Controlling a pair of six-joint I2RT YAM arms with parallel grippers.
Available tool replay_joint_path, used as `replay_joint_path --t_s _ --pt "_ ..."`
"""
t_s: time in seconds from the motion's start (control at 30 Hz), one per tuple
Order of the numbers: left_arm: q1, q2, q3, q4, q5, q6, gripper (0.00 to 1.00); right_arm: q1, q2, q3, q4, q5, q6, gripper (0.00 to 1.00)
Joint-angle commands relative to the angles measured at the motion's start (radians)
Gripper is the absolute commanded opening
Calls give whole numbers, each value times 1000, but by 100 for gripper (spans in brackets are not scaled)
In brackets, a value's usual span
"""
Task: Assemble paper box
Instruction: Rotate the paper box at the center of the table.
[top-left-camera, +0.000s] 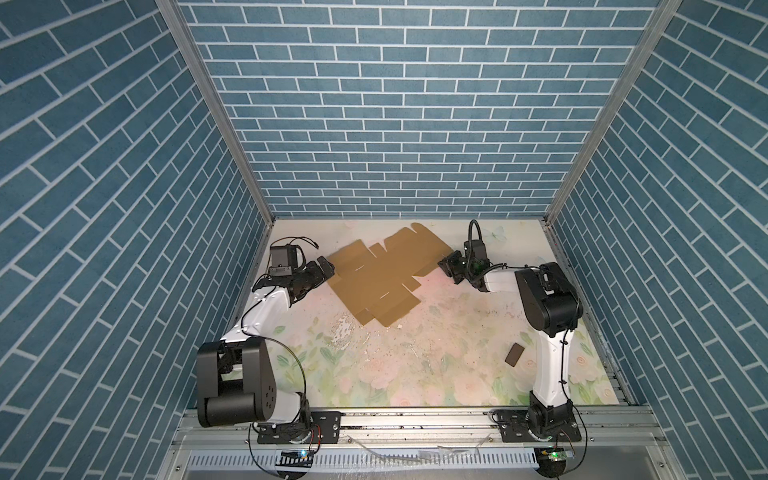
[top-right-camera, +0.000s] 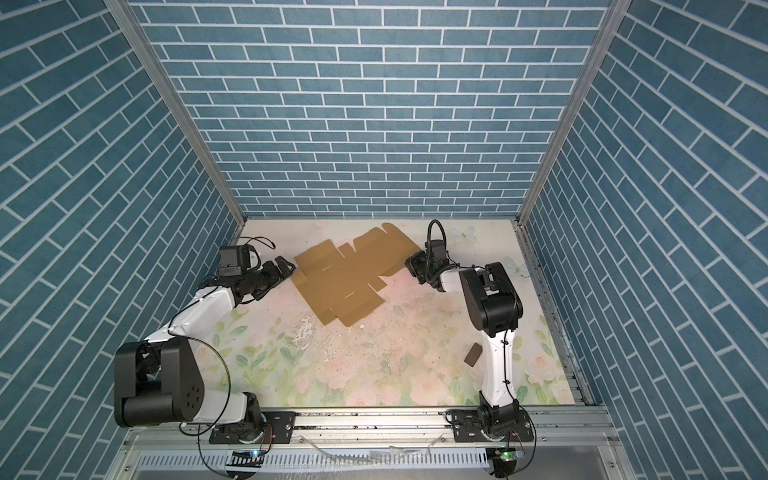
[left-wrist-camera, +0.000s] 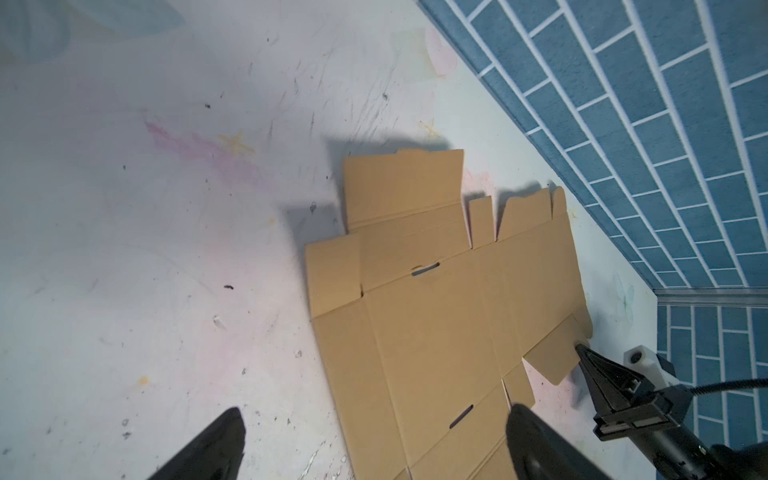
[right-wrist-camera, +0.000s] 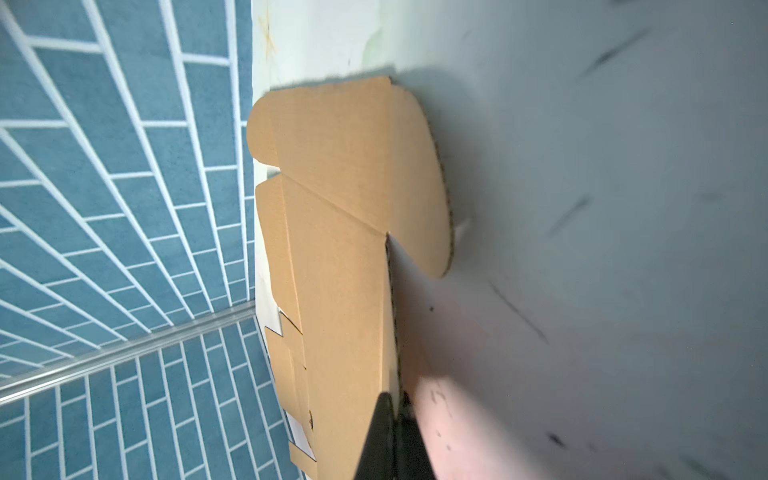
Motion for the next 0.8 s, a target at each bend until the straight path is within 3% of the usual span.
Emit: replay_joint_path --t_s 0.0,0.2,0.77 --pt "-19 21 -29 32 35 -80 100 24 -53 -87 60 73 93 0" --pt "-50 75 -129 168 66 -254 98 40 -136 -229 89 129 115 0" --pt "-78 135 -236 255 19 -367 92 79 -162 -314 136 121 149 0"
